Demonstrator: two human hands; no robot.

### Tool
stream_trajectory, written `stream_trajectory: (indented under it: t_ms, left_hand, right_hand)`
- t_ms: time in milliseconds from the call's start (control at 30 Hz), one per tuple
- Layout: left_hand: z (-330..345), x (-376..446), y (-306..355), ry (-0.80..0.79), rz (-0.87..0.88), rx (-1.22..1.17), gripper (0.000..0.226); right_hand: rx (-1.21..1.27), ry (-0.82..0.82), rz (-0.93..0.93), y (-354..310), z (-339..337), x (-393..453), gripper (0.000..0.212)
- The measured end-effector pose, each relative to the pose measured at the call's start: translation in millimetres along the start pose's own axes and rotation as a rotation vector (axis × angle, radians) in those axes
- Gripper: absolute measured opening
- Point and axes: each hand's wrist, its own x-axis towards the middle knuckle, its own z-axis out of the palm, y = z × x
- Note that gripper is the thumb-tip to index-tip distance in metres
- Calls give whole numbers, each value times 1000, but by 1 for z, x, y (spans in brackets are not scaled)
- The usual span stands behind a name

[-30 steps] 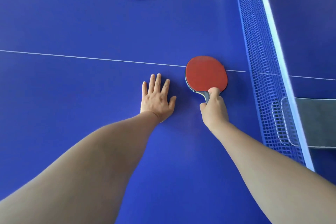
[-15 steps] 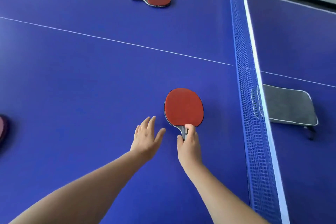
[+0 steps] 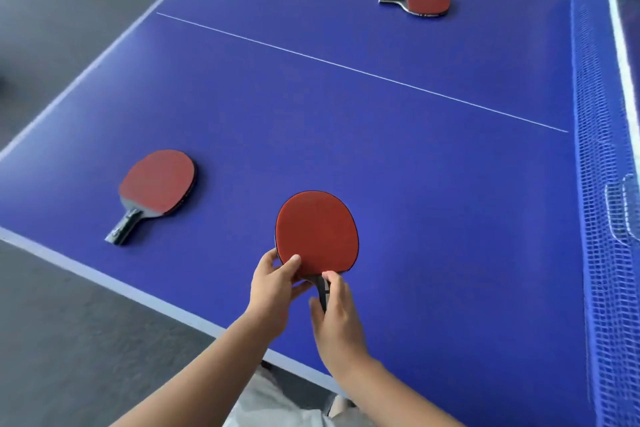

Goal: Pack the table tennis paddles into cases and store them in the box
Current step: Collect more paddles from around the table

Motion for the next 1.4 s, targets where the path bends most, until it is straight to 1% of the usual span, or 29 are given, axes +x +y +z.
stream_trajectory:
  t_ms: [100,167,233,300,367,433,467,500,567,633,700,900,1000,1100,1200,1267,1367,1400]
  left_hand:
    - [-59,23,26,59,10,-27,19]
    - [-101,40,49,69,6,-32,21]
    - [-143,61,73,68,19,-21,22]
    - [-183,85,97,63,32,5,24]
    - [-219,105,120,47,28,54,29]
    - [-249,119,140,17,25,98,31]
    - [-261,126,150,4,27,112,32]
    - [-271,132,157,0,27,126,33]
    - [-287,147,171,23,39,175,39]
    - [-296,165,185,78,76,242,44]
    - [-301,184,198,129,118,338,43]
    - [-297,224,224,123,164,620,47]
    - [-297,230,222,117,145,688,46]
    - [-298,228,215,141,151,707,41]
    - [-299,227,211,181,179,734,41]
    - [-298,227,209,227,202,796,40]
    - [-296,220,207,301,213,844,59]
    - [-295,214,206,313,204,839,66]
  right_hand:
    - [23,-87,-41,-44,42,8,47]
    - [76,-128,-7,-76,70,17,49]
    - [160,-97,54,-107,99,28,46]
    - [263,-6,164,-134,124,46,44]
    - [404,49,315,-159,140,71,52]
    - [554,14,449,-180,152,98,59]
    - [612,-18,488,-189,159,112,58]
    - [632,-48,494,-196,166,125,54]
    - [576,-83,453,-206,184,148,44]
    - [549,-86,421,-217,200,166,37]
    - [569,-66,424,-227,211,180,34]
    - [565,-1,521,-243,232,199,24]
    - [544,13,536,-246,237,203,20]
    - [476,-12,519,-249,237,202,24]
    - [439,-38,499,-250,231,200,22]
    - [440,-68,495,-249,230,198,23]
    - [444,-96,503,-245,230,197,35]
    - [445,-94,498,-244,229,197,31]
